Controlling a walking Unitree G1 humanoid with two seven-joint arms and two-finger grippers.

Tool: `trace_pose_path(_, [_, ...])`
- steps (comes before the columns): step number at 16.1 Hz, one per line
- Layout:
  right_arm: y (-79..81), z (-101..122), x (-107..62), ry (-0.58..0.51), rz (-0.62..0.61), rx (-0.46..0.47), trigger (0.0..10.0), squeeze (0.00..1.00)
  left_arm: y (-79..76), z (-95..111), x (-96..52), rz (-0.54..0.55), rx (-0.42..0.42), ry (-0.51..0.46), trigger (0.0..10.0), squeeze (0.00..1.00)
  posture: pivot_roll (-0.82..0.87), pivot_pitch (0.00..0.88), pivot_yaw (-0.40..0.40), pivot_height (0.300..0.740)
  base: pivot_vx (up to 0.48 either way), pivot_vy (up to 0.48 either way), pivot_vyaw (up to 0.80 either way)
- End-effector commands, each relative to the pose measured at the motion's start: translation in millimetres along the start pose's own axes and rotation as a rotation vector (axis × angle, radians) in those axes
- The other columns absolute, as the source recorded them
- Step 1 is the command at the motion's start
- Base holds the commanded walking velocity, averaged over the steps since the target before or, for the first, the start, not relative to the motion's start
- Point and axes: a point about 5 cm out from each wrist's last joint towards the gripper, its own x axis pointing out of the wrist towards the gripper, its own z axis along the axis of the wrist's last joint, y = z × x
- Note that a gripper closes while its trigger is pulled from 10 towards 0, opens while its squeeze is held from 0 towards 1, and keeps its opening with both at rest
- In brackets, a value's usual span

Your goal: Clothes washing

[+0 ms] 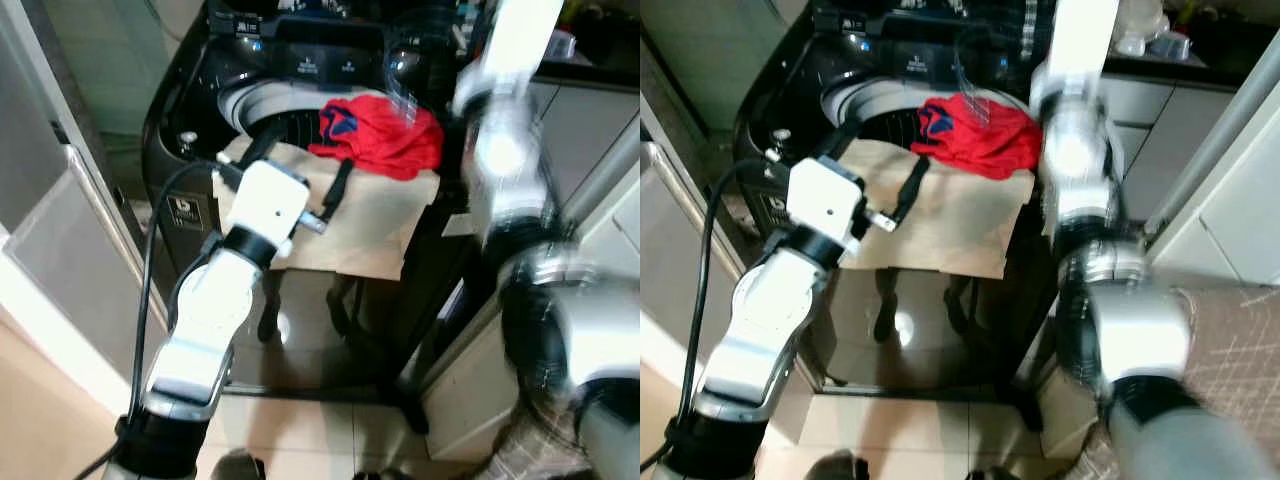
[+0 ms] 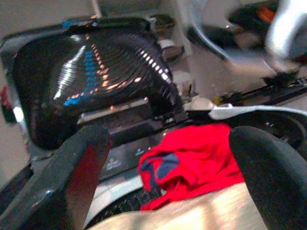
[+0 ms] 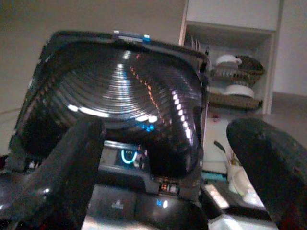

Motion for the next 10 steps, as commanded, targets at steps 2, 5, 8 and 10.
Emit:
trace_pose_path(2, [11.7,-1.6,-19.1,-0.025,0.052,0.097,10.0,0.0,-1.0,-0.5,1.7,0.032,-0.004,0.006,10.0,0.0,0.08,0.007,-0.043,0.74,0.0,0.0,0.0])
trace_pose_path(5, [33.2,-30.4,-41.8,0.181,0.183,0.333,10.0,0.0,-10.3,-15.3,-9.8,-0.025,0.008,0.073,10.0,0.0,0.07,0.012,-0.029,0.74,0.0,0.0,0.0])
trace_pose_path(8, [41.5,-45.9,-41.3,0.319,0.163,0.402,10.0,0.0,-18.9,-33.1,-16.0,-0.12,-0.037,0.182,10.0,0.0,0.09,0.012,-0.029,0.74,0.094,0.0,0.0])
trace_pose_path(10, [52.9,-48.8,-38.1,0.369,0.217,0.386,10.0,0.0,-18.7,-43.9,-20.5,-0.15,-0.009,0.247,10.0,0.0,0.1,0.013,-0.036,0.74,0.126,0.0,0.0])
